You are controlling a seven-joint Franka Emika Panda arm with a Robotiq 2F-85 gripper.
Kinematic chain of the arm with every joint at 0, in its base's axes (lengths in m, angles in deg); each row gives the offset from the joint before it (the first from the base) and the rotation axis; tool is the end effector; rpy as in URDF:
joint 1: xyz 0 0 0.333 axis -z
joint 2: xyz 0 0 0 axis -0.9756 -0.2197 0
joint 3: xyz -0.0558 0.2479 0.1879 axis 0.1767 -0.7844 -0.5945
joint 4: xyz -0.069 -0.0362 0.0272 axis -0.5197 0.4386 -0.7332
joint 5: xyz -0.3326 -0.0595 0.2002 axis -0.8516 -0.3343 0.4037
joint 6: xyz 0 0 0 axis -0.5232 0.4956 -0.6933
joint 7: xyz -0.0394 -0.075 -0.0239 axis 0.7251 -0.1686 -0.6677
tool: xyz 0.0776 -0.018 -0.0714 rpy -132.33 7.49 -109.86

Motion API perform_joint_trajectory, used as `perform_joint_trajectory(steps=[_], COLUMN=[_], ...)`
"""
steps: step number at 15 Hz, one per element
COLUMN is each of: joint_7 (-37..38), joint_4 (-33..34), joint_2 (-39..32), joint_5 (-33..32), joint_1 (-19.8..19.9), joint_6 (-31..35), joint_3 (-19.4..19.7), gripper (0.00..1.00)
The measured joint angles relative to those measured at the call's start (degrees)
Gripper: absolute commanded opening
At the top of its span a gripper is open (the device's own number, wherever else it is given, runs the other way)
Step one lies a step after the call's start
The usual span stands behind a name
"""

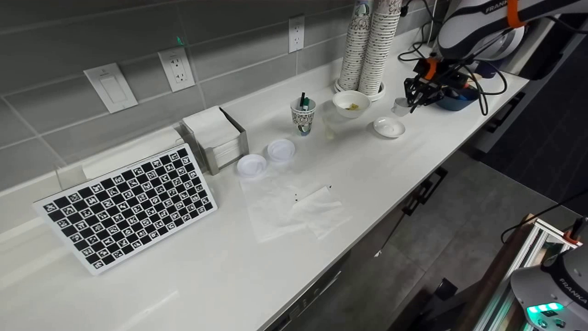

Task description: Put the white mug on the white plate.

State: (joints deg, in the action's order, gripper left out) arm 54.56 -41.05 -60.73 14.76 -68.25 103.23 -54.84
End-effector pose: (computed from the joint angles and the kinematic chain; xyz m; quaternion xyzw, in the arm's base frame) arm 0.5319 -0.1902 0.3516 -0.8137 0.5759 -0.0430 0.0659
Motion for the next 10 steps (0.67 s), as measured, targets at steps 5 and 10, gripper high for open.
perform_joint_trajectory(steps=[5,10], joint_7=[0.7,0.9], joint_4=[2.6,4.7], joint_2=[-5.1,-9.0], joint_5=[-0.2,-0.2], joint_1=[-0.4,-0.5], joint_6=[2.0,3.6], joint_3=[0.0,0.0], gripper=[0.02,0.02])
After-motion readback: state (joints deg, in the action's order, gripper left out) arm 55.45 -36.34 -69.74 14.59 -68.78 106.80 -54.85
